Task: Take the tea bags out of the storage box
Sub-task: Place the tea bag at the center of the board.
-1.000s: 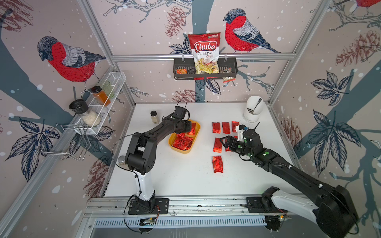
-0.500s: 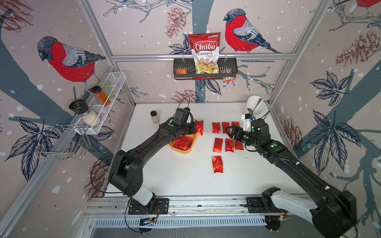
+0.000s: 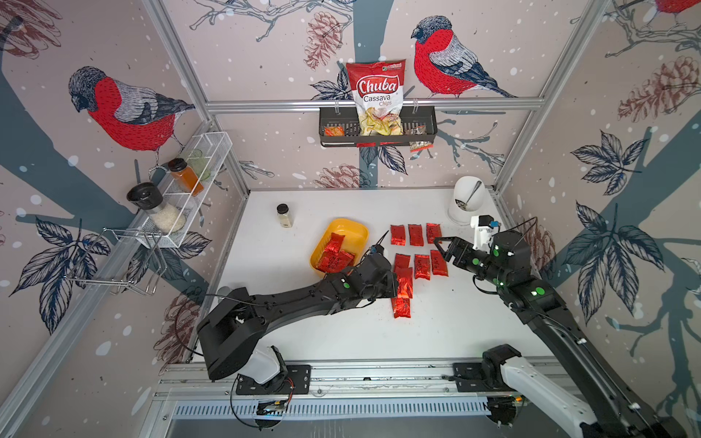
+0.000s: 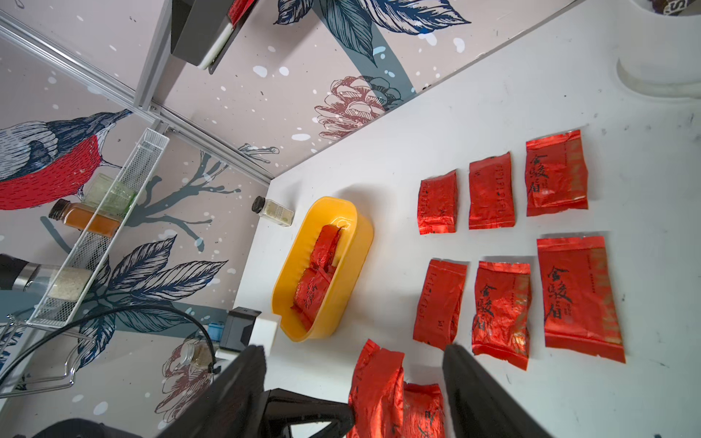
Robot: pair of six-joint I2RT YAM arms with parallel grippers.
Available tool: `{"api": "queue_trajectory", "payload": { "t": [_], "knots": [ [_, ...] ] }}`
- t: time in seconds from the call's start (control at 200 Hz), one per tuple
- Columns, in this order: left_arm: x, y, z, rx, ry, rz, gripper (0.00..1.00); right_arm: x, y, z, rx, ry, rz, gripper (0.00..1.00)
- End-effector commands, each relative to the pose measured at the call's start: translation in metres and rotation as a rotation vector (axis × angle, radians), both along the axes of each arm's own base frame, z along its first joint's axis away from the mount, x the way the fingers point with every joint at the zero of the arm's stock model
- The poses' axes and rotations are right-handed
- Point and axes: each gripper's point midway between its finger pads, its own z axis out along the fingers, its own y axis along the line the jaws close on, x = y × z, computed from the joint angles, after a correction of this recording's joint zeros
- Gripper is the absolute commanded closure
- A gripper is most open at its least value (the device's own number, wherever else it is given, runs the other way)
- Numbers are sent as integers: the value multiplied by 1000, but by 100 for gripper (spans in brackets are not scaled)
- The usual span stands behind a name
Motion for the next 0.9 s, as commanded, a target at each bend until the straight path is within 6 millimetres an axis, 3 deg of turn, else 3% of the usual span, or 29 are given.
{"api": "queue_trajectory", "payload": {
  "t": [0.0, 0.14, 0.165, 0.255, 0.475, 0.78, 0.895],
  "knots": [
    [4, -22, 2, -52, -11, 42, 100, -5, 1, -2, 15, 11, 13, 21],
    [-2, -45, -22, -27, 21, 14, 100, -7, 0, 0, 21, 4, 12, 21],
    [1, -55, -15, -44, 14, 9, 100, -8, 0, 0, 19, 5, 14, 21],
    [-2, -66, -25, -39, 34, -1, 100, -9, -1, 2, 16, 0, 11, 21],
    [-15, -77, -45, -16, 70, 0, 100, -10, -5, 2, 12, -7, 2, 21],
    [-22, -83, -59, -11, 109, -14, 100, -7, -5, 0, 22, -4, 2, 21],
    [-22, -83, -55, -10, 97, -26, 68, -7, -5, 1, 21, -7, 2, 21]
  ]
}}
